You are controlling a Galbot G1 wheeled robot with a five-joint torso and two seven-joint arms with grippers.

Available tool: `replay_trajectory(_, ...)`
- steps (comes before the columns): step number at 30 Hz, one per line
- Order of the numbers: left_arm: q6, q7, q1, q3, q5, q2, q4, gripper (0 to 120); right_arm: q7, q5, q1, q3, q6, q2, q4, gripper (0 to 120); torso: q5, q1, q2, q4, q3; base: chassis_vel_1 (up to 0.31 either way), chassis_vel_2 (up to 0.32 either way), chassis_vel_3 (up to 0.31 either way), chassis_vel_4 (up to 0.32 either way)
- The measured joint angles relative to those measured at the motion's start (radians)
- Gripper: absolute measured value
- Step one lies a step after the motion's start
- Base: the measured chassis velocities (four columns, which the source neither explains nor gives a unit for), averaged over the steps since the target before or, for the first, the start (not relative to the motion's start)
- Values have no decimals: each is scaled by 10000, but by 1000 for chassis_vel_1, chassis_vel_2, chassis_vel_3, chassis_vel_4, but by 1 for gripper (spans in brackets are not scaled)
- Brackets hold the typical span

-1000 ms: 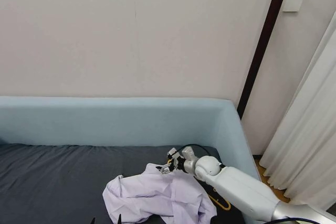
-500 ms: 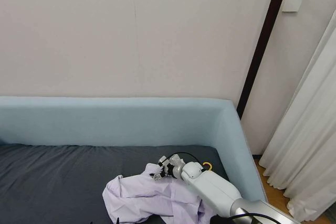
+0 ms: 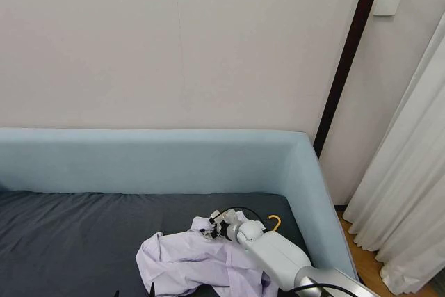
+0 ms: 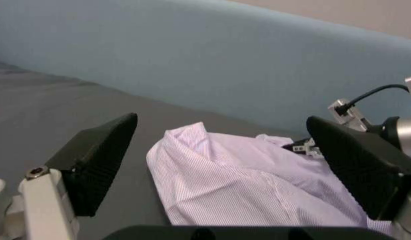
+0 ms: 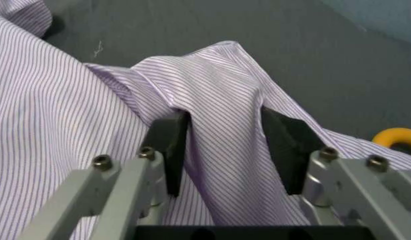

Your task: Pick up the clothes from the sofa and hang them on the clothes hanger.

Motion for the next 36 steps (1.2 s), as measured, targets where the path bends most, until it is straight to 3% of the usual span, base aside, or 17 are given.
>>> replay_trajectory(5, 56, -16, -141, -58, -149, -179, -25, 100, 163, -27, -19, -2, 122, -157, 154, 18, 0, 0, 0, 0, 0, 0, 0, 0, 0)
replay_trajectory(11, 64, -17, -174, -61, -146, -180, 10, 100, 225, -24, -118, 0, 297, -285, 249, 0, 0, 0, 0, -1, 0, 0, 0, 0, 0)
replay_trajectory(20, 4, -12, -139, -31, -102, -285, 50, 100, 446, 89, -281, 90, 738, -632, 977, 0, 1, 0, 0, 0, 1, 0, 0, 0, 0)
replay_trajectory(25, -2, -35, -247, -27, -143, -77, 53, 100, 1503, 237, -46, 1107, 886, -1830, 3973, 0, 2, 0, 1, 1, 0, 0, 0, 0, 0)
replay_trajectory(26, -2, -35, -247, -27, -143, -77, 53, 100, 1503, 237, -46, 1107, 886, -1830, 3973, 0, 2, 0, 1, 1, 0, 0, 0, 0, 0)
replay_trajectory(30, 116, -164, -413, 34, -245, 101, -58, 100, 2399, 908, 165, 1270, 586, -3115, 7006, 0, 0, 0, 2, -3, 0, 0, 0, 0, 0)
replay_trajectory(36, 407, -551, -601, 70, -397, 397, -534, 100, 3107, 1881, 603, 1271, 94, -3914, 9067, 0, 0, -1, 2, 0, 0, 0, 0, 0, 0)
